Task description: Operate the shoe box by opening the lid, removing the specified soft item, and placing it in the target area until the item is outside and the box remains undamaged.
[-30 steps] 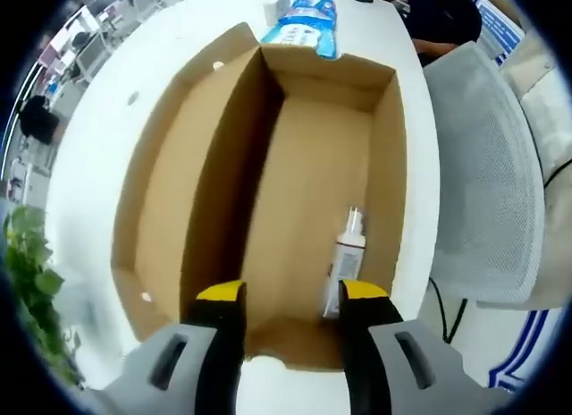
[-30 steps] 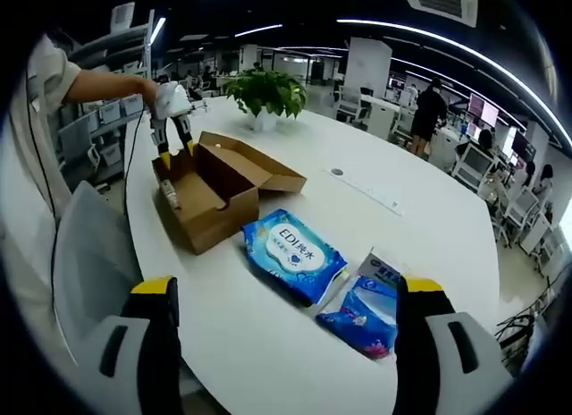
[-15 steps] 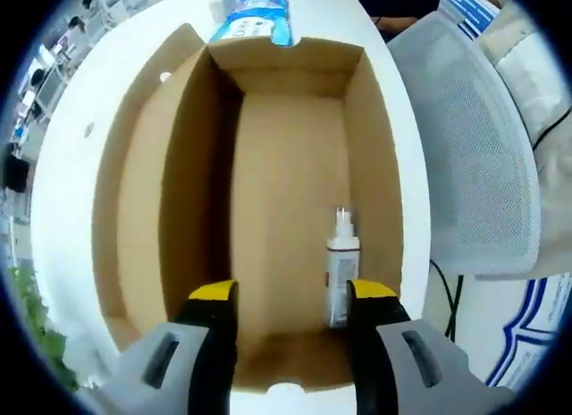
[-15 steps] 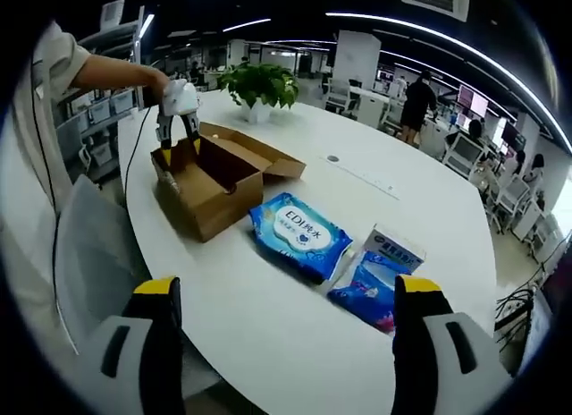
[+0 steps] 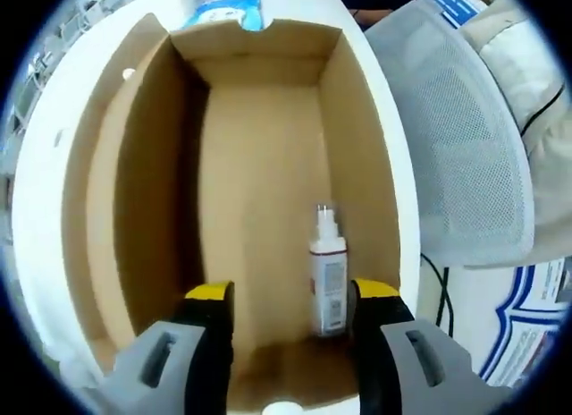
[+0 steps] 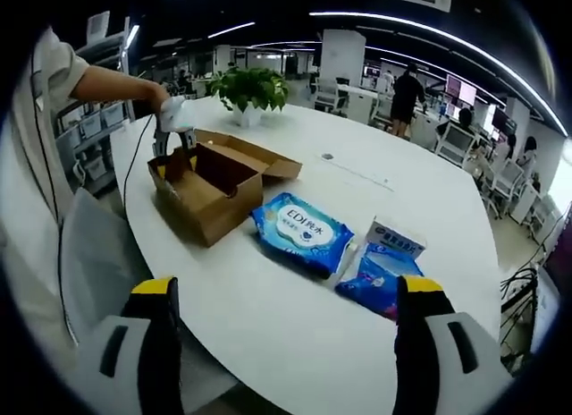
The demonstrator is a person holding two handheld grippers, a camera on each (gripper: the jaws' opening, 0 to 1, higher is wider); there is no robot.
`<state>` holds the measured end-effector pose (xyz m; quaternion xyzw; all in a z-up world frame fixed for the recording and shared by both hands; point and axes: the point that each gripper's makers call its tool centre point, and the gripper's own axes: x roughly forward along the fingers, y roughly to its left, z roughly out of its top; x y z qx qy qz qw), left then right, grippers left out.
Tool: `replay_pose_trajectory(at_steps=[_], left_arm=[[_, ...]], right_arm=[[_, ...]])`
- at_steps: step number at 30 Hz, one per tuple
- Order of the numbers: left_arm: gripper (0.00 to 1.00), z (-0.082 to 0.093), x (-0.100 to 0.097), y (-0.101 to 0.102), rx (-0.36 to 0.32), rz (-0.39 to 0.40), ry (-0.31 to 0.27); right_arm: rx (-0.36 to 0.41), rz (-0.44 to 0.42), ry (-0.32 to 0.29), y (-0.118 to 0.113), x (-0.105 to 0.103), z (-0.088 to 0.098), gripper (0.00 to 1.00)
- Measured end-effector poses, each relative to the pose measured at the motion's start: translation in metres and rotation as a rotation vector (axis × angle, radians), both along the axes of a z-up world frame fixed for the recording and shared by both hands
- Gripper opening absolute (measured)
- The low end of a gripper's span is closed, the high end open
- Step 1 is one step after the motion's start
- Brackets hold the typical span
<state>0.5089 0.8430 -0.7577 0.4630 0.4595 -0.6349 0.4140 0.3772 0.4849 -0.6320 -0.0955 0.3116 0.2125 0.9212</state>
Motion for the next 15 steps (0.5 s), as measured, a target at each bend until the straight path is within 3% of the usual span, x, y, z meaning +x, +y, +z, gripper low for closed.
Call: replay_pose_trajectory(at_steps=[6, 11, 15], left_arm=[[0.48, -0.013, -0.002, 0.003, 0.025, -0.027, 0.004], [0.48, -0.017, -0.008, 0.0, 0.012, -0.029, 0.028], [0.48, -0.018, -0.007, -0.003, -0.01, -0.027, 0.015]], right_arm=[[0.007, -0.029, 0.013, -0.003, -0.005, -0.004, 0.96], [0.019, -0.046, 0.035, -0.003, -0.01, -0.014, 0.95], [0.026, -0.049, 0.044, -0.001, -0.012, -0.018, 0.95]])
